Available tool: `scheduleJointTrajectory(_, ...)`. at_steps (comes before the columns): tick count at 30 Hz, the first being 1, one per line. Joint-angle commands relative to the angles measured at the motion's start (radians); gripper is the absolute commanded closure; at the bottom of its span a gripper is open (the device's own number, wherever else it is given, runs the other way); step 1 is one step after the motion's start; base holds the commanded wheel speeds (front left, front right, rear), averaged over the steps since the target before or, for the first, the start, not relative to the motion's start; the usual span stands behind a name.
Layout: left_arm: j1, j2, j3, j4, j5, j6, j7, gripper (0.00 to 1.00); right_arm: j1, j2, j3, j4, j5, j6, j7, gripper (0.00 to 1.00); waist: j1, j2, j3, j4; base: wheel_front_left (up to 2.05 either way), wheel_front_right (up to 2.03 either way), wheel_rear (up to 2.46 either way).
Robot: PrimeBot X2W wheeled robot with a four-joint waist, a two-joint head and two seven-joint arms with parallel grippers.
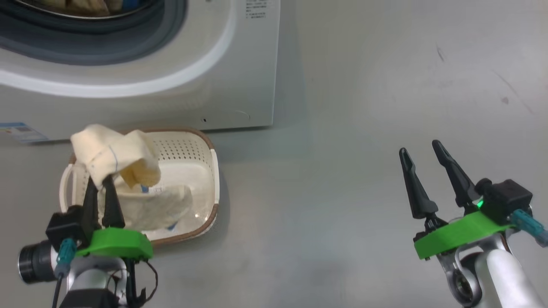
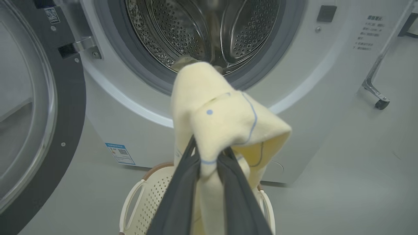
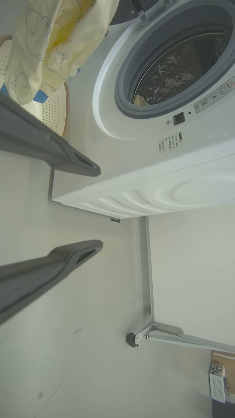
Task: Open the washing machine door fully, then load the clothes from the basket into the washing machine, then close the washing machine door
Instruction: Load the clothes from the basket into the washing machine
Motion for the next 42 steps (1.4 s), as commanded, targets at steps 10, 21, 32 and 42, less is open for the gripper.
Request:
scheduleJointTrajectory(10,0.137,0.021,0.004,-0.138,0.015,0.028,0.024,1.0,0.102,-0.003,-0.006,-0.079,-0.023,0.004,0.061,0.0,0.0002,-0.0001,-0.18,0.048,0.0,0.0,0.0)
scheduleJointTrajectory(21,0.229,0.028,-0.008,-0.211,0.009,0.051,0.061,1.0,0.176,0.014,-0.025,-0.122,-0.037,0.004,0.111,0.0,0.0002,-0.0001,-0.249,0.072,0.0,0.0,0.0)
scheduleJointTrajectory(32,0.265,0.037,-0.016,-0.24,0.004,0.06,0.081,1.0,0.207,0.024,-0.031,-0.14,-0.04,0.004,0.128,0.0,0.0002,-0.0001,-0.282,0.076,0.0,0.0,0.0)
scheduleJointTrajectory(42,0.258,0.045,-0.027,-0.25,0.005,0.061,0.084,1.0,0.211,0.027,-0.034,-0.139,-0.047,0.004,0.125,0.0,0.0002,-0.0001,-0.284,0.074,0.0,0.0,0.0)
